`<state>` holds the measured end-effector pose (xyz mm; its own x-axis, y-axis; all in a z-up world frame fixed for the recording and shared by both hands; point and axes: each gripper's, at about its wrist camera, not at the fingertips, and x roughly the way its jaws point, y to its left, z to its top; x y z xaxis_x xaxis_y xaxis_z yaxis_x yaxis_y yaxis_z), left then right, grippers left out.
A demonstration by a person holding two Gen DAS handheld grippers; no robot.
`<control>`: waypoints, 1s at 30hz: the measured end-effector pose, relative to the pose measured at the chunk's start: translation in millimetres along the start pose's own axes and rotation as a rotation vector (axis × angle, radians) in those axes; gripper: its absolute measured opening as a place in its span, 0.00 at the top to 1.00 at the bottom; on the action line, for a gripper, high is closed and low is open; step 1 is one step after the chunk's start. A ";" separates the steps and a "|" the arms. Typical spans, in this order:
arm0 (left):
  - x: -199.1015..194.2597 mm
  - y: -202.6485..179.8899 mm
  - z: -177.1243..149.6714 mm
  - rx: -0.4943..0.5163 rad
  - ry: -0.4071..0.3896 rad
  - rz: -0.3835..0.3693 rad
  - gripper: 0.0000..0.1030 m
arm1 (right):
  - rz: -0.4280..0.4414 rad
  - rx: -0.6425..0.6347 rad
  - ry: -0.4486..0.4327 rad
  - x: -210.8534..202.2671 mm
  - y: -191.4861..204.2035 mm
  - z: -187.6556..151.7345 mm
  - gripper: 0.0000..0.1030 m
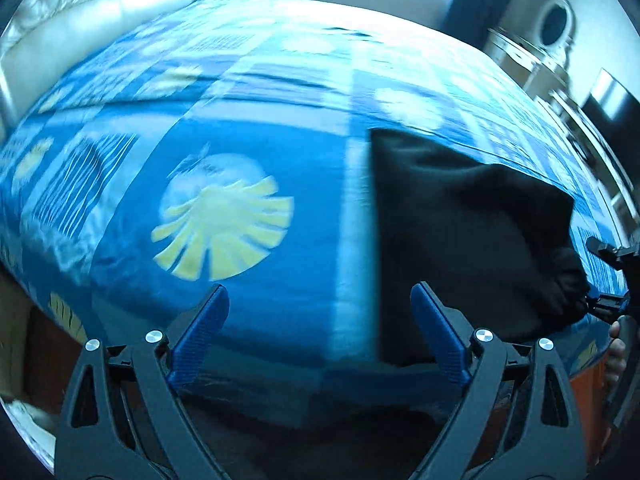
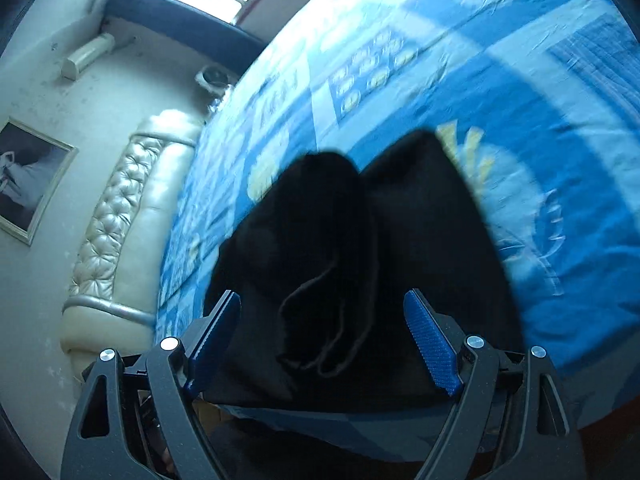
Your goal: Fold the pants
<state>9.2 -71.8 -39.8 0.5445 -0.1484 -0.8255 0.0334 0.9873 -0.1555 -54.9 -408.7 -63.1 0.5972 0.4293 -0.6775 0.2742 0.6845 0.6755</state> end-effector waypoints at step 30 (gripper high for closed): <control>12.8 0.6 -14.6 0.006 0.044 -0.087 0.11 | -0.048 0.017 -0.019 -6.0 -38.8 6.2 0.87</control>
<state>4.0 -73.9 -58.5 0.5018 -0.2355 -0.8323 0.0840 0.9709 -0.2241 -64.5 -441.5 -83.5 0.5974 0.3849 -0.7036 0.3152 0.6940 0.6473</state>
